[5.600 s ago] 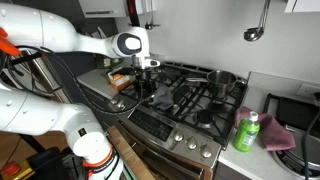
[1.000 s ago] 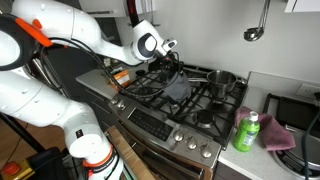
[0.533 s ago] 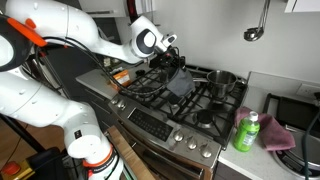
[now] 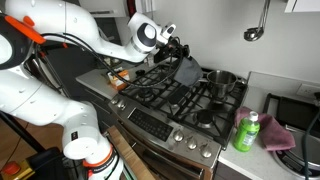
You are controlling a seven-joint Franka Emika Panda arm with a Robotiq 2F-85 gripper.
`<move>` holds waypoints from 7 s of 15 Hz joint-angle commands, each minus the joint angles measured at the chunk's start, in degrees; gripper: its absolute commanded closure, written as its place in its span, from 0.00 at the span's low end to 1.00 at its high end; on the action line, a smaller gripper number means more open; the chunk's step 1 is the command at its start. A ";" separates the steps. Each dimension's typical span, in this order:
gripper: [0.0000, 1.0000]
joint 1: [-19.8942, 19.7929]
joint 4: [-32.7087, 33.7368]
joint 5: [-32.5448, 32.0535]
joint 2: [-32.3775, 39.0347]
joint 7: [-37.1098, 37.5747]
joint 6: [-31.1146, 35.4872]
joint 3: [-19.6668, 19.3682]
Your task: Put the kitchen towel on the pot them move the pot to the left
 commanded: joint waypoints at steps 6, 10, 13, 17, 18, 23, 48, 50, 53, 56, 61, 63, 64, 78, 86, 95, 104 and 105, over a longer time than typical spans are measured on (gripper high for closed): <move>0.99 -13.76 4.51 -23.40 4.07 24.29 9.59 9.22; 0.99 -15.93 6.13 -31.09 7.43 32.89 10.07 11.81; 0.99 -16.50 6.33 -35.76 9.82 36.66 9.65 12.23; 0.99 -16.36 5.57 -37.95 12.45 37.35 9.78 11.67; 0.99 -16.17 5.28 -37.58 13.08 36.51 9.92 11.52; 0.99 -15.80 3.67 -34.81 16.02 33.67 10.31 10.88; 0.00 -14.45 3.40 -1.06 18.68 14.86 9.60 10.39; 0.00 -13.86 3.38 3.56 18.75 12.40 9.94 10.23; 0.00 -12.26 3.22 13.11 18.77 5.70 11.12 9.74; 0.00 -2.91 3.49 23.68 19.28 -2.79 10.99 2.31; 0.00 3.58 3.17 42.00 17.91 -16.63 10.79 -1.34; 0.00 6.67 3.79 41.81 17.52 -14.57 9.18 -5.11; 0.00 3.44 3.99 40.39 17.38 -11.86 8.81 -2.73; 0.00 4.84 12.40 38.03 22.97 1.06 -2.13 -5.81; 0.00 9.22 17.08 38.05 28.00 0.63 -5.37 -8.85; 0.42 10.52 18.39 39.76 29.79 -0.24 -7.84 -11.34; 0.09 10.94 19.53 38.26 29.26 1.04 -14.14 -12.04; 0.25 10.95 19.53 38.48 29.32 1.00 -13.65 -12.08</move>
